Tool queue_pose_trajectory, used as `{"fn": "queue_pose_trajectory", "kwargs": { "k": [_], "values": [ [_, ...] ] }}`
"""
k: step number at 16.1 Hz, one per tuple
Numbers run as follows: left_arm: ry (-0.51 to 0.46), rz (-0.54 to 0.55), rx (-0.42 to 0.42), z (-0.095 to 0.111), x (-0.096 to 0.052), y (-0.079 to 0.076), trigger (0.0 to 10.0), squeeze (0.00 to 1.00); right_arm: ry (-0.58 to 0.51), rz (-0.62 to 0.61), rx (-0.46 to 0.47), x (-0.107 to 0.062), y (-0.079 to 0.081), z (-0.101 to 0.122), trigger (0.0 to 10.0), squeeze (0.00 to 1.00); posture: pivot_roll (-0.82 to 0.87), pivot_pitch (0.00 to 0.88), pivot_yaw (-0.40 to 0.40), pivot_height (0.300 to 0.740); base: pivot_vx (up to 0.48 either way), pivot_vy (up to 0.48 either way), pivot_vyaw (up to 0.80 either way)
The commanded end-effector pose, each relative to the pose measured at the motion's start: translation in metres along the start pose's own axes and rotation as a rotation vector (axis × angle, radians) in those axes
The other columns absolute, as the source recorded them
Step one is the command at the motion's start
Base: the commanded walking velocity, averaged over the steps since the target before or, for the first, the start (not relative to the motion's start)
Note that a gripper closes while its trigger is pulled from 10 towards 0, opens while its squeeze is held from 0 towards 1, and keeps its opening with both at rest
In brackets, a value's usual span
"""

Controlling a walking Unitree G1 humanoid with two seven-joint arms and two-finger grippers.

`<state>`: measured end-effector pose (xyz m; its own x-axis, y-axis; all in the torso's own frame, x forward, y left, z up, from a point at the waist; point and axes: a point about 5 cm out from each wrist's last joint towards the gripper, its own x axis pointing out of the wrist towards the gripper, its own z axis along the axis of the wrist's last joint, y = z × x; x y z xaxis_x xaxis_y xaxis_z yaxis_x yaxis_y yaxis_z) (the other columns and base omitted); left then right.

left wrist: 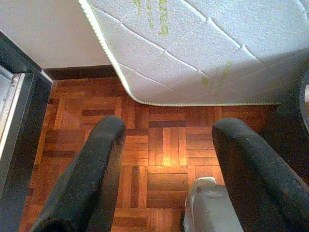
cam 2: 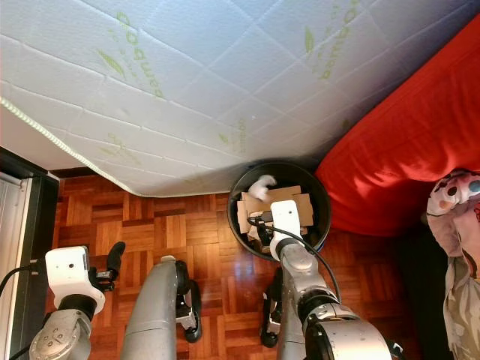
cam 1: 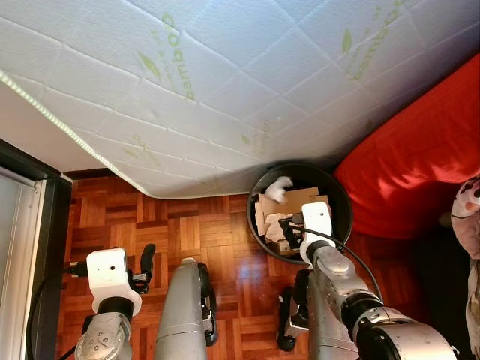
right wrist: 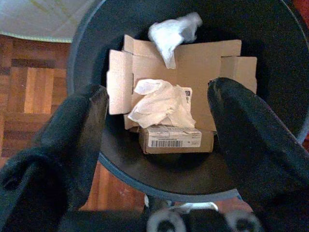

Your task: Clean up the room

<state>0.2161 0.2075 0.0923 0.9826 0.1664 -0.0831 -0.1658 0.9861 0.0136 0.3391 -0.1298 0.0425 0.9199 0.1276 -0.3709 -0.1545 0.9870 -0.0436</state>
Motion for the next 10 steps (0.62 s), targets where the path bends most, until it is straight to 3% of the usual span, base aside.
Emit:
{"fn": "queue_pose_trajectory", "kwargs": {
  "k": [1,3,6,9,10],
  "values": [
    [0.038,0.018,-0.008,-0.008,-0.005,0.005,10.0,0.00,0.073,-0.017,0.026,-0.007,-0.003,-0.023,10.0,0.00,0.22,0.507,0.035,0.620,0.000,0.000,0.00],
    [0.070,0.027,-0.008,-0.019,-0.005,0.007,10.0,0.00,0.083,-0.038,0.076,-0.011,-0.009,-0.033,10.0,0.00,0.20,0.480,0.031,0.620,0.000,0.000,0.00],
    [0.160,0.029,-0.003,-0.049,-0.001,0.011,10.0,0.00,0.138,-0.126,0.195,-0.035,-0.037,-0.073,10.0,0.00,0.16,0.391,0.016,0.620,0.000,0.000,0.00],
    [0.213,0.032,0.003,-0.066,0.003,0.013,10.0,0.00,0.161,-0.164,0.226,-0.048,-0.049,-0.091,10.0,0.00,0.12,0.321,0.013,0.630,0.000,0.000,0.00],
    [0.273,0.038,0.007,-0.085,0.005,0.015,10.0,0.00,0.206,-0.214,0.244,-0.064,-0.060,-0.112,10.0,0.00,0.09,0.253,0.014,0.645,0.000,0.000,0.00]
  ]
}}
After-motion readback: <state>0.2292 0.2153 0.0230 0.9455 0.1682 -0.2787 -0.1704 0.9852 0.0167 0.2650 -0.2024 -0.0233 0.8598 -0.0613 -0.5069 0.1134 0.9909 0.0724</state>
